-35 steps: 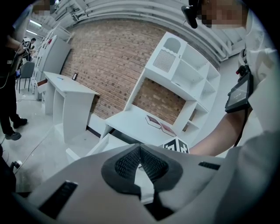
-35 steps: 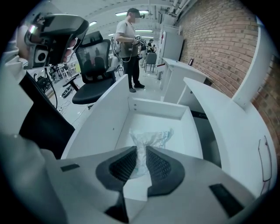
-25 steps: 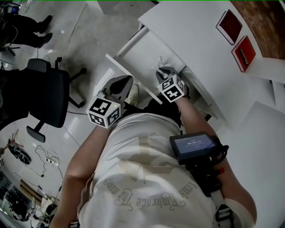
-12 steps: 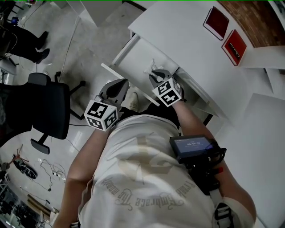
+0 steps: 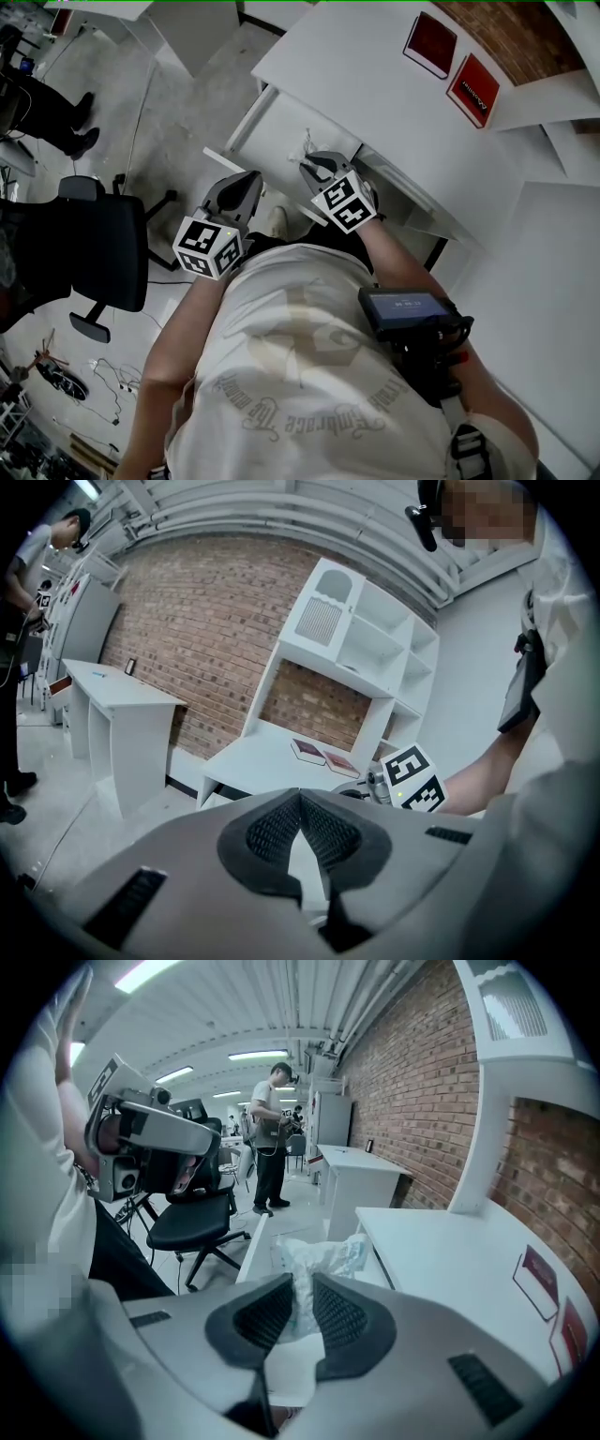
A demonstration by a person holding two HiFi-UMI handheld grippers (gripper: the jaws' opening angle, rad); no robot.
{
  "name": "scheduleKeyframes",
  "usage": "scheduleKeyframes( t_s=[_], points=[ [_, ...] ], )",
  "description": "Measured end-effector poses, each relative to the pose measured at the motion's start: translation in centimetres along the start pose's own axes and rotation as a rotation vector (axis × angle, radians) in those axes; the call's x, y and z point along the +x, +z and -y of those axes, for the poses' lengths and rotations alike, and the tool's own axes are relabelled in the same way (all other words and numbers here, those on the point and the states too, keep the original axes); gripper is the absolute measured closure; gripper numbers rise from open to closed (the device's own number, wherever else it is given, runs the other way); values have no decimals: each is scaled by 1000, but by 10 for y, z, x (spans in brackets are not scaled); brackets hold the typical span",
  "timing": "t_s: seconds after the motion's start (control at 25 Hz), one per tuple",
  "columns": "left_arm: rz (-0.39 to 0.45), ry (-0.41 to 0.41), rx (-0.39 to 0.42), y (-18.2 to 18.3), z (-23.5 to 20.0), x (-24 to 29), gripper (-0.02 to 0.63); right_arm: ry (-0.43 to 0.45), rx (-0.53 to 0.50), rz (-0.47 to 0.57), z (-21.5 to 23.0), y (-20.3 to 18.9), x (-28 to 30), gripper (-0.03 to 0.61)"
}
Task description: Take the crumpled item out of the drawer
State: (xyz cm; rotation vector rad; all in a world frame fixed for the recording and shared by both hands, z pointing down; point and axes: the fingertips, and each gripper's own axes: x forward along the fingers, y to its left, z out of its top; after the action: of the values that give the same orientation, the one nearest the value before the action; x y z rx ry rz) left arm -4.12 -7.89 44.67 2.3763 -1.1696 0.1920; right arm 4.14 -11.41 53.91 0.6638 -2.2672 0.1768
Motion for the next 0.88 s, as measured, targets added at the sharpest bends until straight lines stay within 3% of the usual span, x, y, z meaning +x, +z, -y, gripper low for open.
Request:
scheduleKeyframes(
  t_s=[0.88],
  points=[
    [-9,-106,94,20,37,24,594,-31,236,259,13,18,-68,497]
  ],
)
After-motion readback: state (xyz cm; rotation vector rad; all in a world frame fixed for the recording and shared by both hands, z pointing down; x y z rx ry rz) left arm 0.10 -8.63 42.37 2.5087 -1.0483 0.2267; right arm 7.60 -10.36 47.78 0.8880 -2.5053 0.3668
